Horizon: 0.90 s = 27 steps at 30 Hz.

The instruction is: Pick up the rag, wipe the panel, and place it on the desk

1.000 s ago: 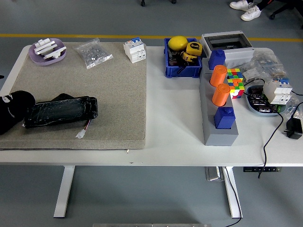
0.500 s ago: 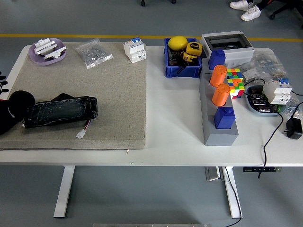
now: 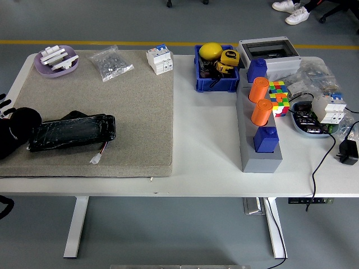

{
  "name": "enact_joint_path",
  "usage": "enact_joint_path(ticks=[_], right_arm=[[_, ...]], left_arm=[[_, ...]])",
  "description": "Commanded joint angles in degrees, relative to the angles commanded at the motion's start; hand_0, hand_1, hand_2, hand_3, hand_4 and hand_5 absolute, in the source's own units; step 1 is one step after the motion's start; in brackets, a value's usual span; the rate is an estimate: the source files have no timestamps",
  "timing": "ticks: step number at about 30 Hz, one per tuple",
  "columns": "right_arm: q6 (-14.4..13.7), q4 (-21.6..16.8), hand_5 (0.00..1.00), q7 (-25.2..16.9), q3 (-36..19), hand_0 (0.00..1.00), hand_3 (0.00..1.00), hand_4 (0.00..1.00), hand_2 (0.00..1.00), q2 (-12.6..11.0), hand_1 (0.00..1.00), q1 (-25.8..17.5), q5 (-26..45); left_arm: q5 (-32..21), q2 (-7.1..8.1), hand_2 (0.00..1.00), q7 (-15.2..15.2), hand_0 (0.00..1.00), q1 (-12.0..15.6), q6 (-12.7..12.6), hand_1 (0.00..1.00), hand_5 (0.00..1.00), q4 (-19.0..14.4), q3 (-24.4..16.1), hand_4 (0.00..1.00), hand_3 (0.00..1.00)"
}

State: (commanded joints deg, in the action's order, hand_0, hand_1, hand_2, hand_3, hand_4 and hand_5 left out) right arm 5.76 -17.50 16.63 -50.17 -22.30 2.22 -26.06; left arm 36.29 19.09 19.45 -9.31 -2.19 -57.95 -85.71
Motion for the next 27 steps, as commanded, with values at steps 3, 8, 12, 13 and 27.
enact_joint_path(ticks=[3,8,12,13,27], right_arm=[[0.1,0.0,0.725,0.0,0.2,0.79,0.685,0.998,0.723,0.0,0.719,-0.1,0.2],[0.2,-0.1,0.725,0.0,0.8,0.791,0.686,0.998,0.723,-0.1,0.719,-0.2,0.3],[0.1,-0.2,0.724,0.1,1.2,0.79,0.686,0.998,0.723,-0.2,0.718,0.2,0.1],[0.1,-0.2,0.724,0.1,1.3,0.79,0.686,0.998,0.723,-0.3,0.718,0.4,0.1],[0.1,-0.3,0.724,0.4,2.6,0.79,0.689,0.998,0.723,-0.8,0.719,0.8,-0.1]], left_arm=[[0.0,0.23,0.552,0.1,0.431,0.2,0.0,0.553,0.002,-0.4,-0.4,0.372,0.541],[0.1,0.3,0.555,0.2,0.434,0.3,-0.2,0.556,0.002,-0.8,-0.9,0.393,0.542],[0.4,0.08,0.559,0.1,0.437,0.2,-0.2,0.557,0.002,-0.5,-1.2,0.396,0.548],[0.5,0.04,0.559,0.1,0.437,0.2,-0.2,0.557,0.002,-0.5,-1.2,0.396,0.548],[1.0,0.2,0.562,-0.1,0.443,0.8,-0.2,0.556,0.002,-0.5,-1.7,0.398,0.553]])
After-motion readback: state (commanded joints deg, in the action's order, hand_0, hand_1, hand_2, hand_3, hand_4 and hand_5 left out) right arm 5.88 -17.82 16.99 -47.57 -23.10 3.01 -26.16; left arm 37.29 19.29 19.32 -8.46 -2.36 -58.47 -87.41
